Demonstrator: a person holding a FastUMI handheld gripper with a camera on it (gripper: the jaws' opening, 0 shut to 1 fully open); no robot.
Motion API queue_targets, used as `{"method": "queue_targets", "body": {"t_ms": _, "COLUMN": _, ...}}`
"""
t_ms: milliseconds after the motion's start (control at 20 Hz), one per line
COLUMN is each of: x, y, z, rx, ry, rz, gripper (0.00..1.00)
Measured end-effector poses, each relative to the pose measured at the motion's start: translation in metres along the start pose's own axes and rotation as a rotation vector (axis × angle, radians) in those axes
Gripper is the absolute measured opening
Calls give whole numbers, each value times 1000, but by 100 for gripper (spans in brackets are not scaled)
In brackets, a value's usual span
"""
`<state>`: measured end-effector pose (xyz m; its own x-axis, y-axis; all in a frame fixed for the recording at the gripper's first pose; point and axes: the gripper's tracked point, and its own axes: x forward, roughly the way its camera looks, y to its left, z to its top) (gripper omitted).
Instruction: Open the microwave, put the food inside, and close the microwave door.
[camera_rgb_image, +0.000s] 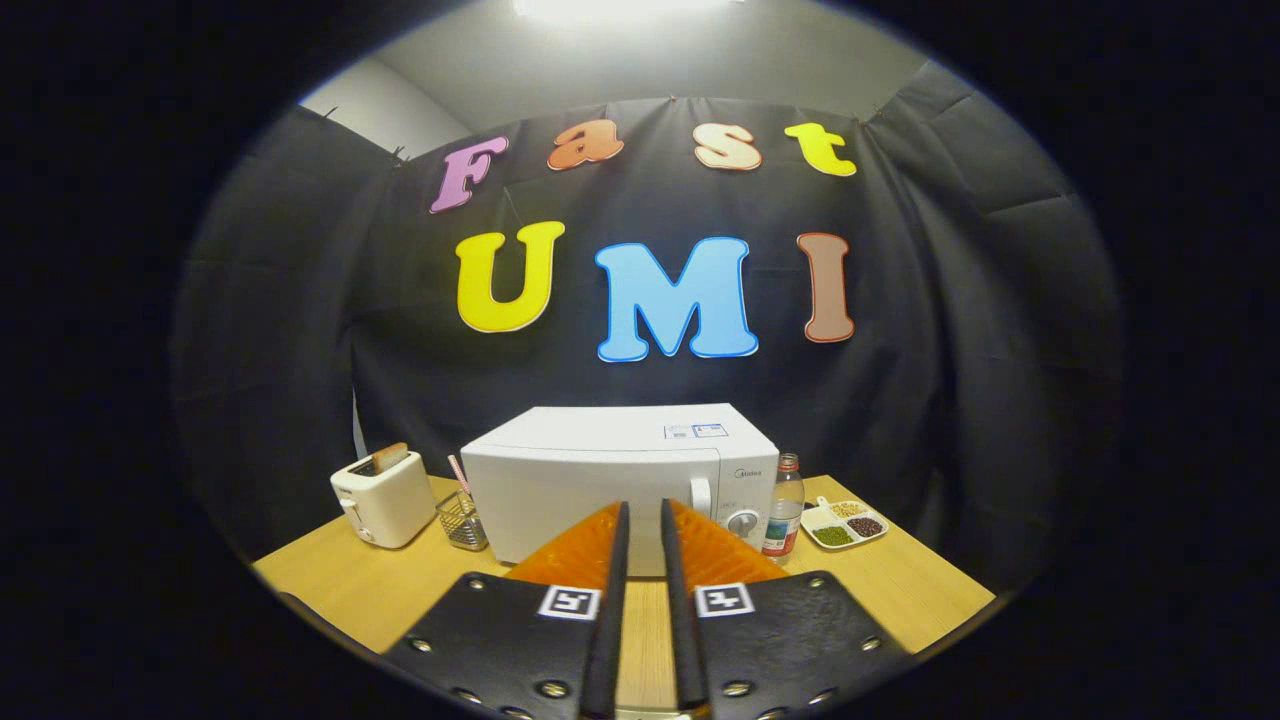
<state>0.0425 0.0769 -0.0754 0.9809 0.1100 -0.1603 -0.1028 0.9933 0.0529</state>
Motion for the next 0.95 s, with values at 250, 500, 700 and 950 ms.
{"method": "queue_targets", "body": {"t_ms": 250, "x": -40, "y": -5, "z": 5, "rx": -15, "ry": -35, "rz": -41, "gripper": 95}}
{"method": "queue_targets", "body": {"t_ms": 500, "x": -60, "y": -8, "z": 4, "rx": -18, "ry": -40, "rz": -49, "gripper": 98}}
{"method": "queue_targets", "body": {"t_ms": 700, "x": -65, "y": -13, "z": 5, "rx": -4, "ry": -51, "rz": -42, "gripper": 98}}
{"method": "queue_targets", "body": {"t_ms": 950, "x": -66, "y": -19, "z": 10, "rx": -3, "ry": -64, "rz": -32, "gripper": 98}}
